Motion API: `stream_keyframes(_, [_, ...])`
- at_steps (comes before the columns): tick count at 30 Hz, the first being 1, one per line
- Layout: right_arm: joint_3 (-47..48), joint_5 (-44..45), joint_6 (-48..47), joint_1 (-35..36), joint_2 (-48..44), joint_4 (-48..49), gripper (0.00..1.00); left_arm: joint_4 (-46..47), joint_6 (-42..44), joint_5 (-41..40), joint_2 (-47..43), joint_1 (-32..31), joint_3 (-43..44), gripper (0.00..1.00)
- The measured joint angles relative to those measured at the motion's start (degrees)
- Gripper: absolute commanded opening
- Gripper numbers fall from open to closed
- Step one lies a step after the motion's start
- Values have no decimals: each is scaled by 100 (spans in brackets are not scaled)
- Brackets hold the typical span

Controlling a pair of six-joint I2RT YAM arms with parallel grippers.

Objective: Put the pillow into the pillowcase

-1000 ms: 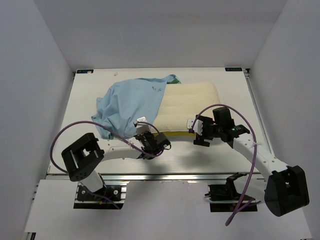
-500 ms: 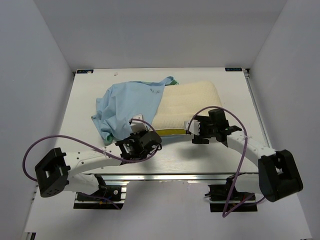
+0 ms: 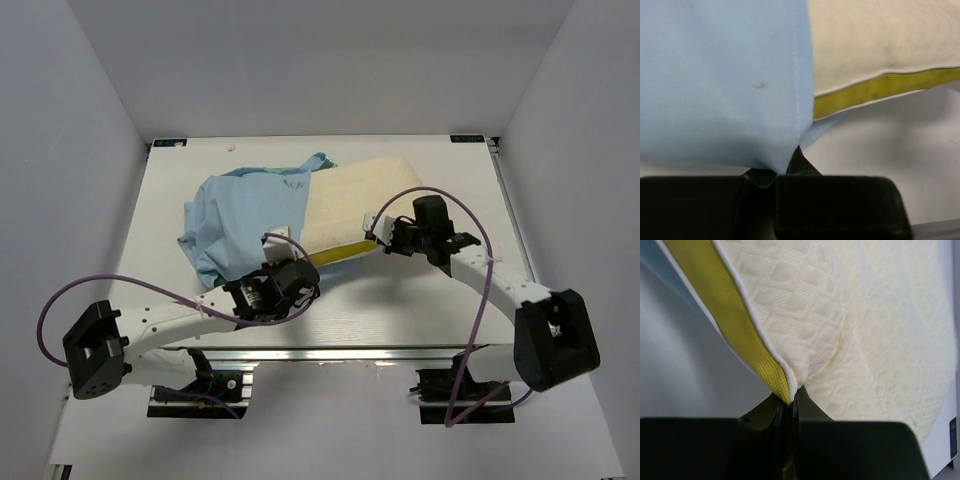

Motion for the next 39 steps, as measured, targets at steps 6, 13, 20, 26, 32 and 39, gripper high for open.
stream_keyframes(6, [656, -570, 791, 664, -881, -811, 0, -181, 645, 361, 428, 2, 1279, 0])
stream_keyframes(13, [1110, -879, 1569, 833, -935, -1069, 0, -557, 1137, 726, 610, 7, 2173, 0])
stream_keyframes(20, [1386, -1231, 2643, 942, -664, -1014, 0, -1198, 1541, 1233, 1290, 70, 3373, 0])
stream_keyframes(26, [1910, -1449, 3676, 885, -487, -566, 0, -2061, 2000, 1676, 2022, 396, 5246, 0])
stream_keyframes(32, [1956, -1858, 4669, 861, -487, 85, 0, -2468, 2275, 2092, 2629, 603, 7018, 0])
stream_keyframes(39, [2092, -2911, 6640, 369, -245, 1388, 0, -2439, 2293, 2594, 2774, 732, 7770, 0])
